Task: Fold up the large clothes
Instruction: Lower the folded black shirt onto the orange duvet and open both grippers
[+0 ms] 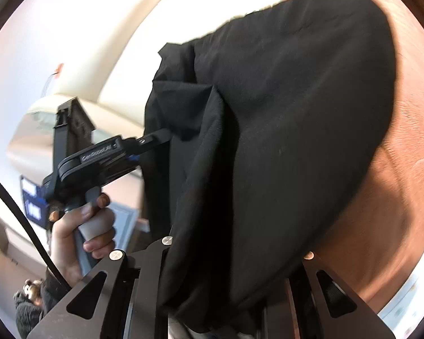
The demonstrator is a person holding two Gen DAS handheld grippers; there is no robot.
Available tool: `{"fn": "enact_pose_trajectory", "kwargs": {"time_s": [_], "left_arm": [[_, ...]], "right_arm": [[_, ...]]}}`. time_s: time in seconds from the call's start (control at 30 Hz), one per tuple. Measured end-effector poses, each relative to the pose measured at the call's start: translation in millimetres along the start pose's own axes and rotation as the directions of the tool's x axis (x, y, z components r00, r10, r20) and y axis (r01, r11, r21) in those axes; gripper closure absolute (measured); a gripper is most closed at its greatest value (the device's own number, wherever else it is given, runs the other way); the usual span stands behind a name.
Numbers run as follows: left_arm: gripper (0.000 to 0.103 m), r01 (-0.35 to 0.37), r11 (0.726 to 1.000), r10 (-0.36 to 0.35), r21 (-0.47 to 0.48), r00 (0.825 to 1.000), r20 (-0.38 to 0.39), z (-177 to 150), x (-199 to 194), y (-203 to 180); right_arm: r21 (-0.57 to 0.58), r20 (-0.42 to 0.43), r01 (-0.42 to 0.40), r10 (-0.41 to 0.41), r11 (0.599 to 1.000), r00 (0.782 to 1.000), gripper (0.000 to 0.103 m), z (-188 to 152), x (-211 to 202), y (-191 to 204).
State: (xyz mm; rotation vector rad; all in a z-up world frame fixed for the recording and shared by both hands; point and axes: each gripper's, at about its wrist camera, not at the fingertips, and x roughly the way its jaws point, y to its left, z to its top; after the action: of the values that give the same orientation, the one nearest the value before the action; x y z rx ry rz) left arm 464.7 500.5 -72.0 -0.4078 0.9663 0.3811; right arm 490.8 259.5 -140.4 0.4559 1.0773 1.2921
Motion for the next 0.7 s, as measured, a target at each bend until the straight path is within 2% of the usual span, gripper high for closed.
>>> {"fn": "enact_pose_trajectory", "kwargs": {"time_s": [0.07,0.13,0.17,0.23,0.27,0.33,0.37,0.43,0.57,0.63,0.7], "left_arm": [[0.070,-0.074,0.997,0.074,0.002,0.996,0.051,3.3,1.2,-2.0],[0.068,-0.073,0.997,0.074,-0.020,0.994,0.084,4.1,4.9,6.3],[0.063,-0.052,0.998,0.055,-0.040,0.995,0.083,1.3,4.7,9.4],[0.029,-0.043,0.998,0.047,-0.052,0.995,0.084,-7.7,5.2,14.6],[0.024,-0.055,0.998,0.058,-0.038,0.993,0.100,-16.8,2.1,14.8],[0.022,-0.071,0.997,0.073,-0.022,0.990,0.119,-35.1,0.0,19.8],[0.022,-0.054,0.998,0.058,-0.036,0.990,0.126,-47.2,-4.7,24.1],[0.022,-0.025,0.997,0.036,-0.075,0.988,0.149,-69.7,-13.7,34.5],[0.022,-0.005,0.991,0.035,-0.136,0.976,0.216,-113.5,-33.9,49.6],[0.022,0.000,0.989,0.035,-0.151,0.973,0.227,-132.6,-36.1,54.5],[0.022,-0.009,0.985,0.049,-0.174,0.973,0.226,-149.2,-36.8,57.6]], "right_arm": [[0.030,-0.015,0.041,-0.041,0.999,0.999,0.086,8.4,-1.6,-18.2],[0.048,-0.046,0.106,-0.104,0.993,0.994,0.080,11.8,-2.1,-32.2],[0.056,-0.054,0.137,-0.134,0.989,0.989,0.077,11.5,-4.8,-39.2],[0.064,-0.061,0.144,-0.140,0.988,0.988,0.066,11.1,-9.6,-46.6],[0.057,-0.059,0.144,-0.141,0.988,0.988,0.060,9.5,-15.6,-47.8],[0.024,-0.051,0.168,-0.167,0.985,0.985,0.028,8.3,-28.9,-44.9],[0.006,-0.046,0.176,-0.176,0.984,0.983,0.024,8.3,-33.6,-40.2],[-0.023,-0.045,0.196,-0.197,0.980,0.979,0.023,9.1,-40.4,-28.9],[-0.064,-0.013,0.268,-0.270,0.961,0.963,0.023,5.9,-63.0,-12.3],[-0.068,0.015,0.332,-0.332,0.941,0.943,0.023,5.4,-74.3,-7.9],[-0.053,0.013,0.342,-0.342,0.938,0.940,0.023,5.1,-77.3,-7.0]]}}
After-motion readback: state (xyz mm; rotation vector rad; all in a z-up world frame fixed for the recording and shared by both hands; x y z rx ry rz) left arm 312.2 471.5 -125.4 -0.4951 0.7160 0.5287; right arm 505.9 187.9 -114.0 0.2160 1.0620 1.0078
